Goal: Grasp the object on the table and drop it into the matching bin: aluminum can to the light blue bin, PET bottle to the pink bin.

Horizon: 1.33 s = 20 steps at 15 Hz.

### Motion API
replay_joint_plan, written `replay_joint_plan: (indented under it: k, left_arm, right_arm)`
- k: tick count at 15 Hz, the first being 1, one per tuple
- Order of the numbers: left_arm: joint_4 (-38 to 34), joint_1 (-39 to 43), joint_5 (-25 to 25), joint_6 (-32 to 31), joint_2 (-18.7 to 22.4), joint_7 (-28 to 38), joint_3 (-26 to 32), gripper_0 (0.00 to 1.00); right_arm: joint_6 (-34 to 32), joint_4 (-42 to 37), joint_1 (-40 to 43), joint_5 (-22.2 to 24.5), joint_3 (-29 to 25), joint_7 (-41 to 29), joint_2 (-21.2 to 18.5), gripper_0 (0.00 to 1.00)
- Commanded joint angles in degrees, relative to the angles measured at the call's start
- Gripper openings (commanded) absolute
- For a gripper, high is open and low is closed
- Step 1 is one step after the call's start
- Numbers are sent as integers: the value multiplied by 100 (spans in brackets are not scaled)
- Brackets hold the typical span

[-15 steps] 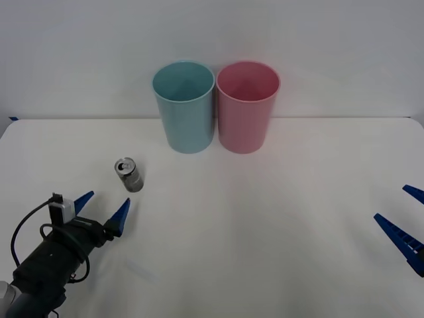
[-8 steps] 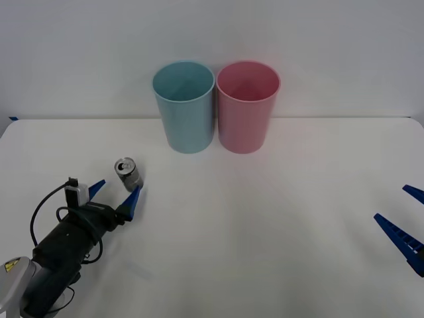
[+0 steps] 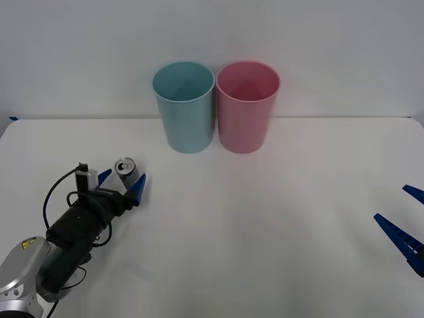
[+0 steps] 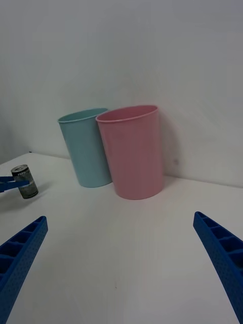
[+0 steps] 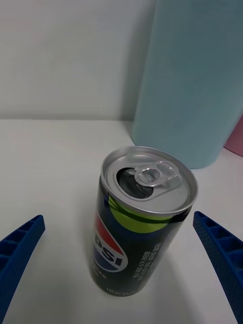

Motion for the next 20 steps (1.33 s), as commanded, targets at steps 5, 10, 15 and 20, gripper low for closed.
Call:
replay_joint_plan:
  k: [5, 10, 15, 20]
  left_arm:
    - [558, -497, 6, 0, 0, 2, 0, 100]
    - [558, -514, -2, 0, -9, -77, 0, 22]
    - [558, -532, -20, -35, 0, -174, 0, 0]
    - [549, -523, -37, -35, -9, -157, -61, 0]
  right_arm:
    - [0, 0, 0, 0, 0, 0, 0, 100]
    - [0, 0, 0, 0, 0, 0, 0, 100]
    - [0, 0, 0, 0, 0, 0, 0, 100]
    - [0, 0, 0, 0, 0, 0, 0, 100]
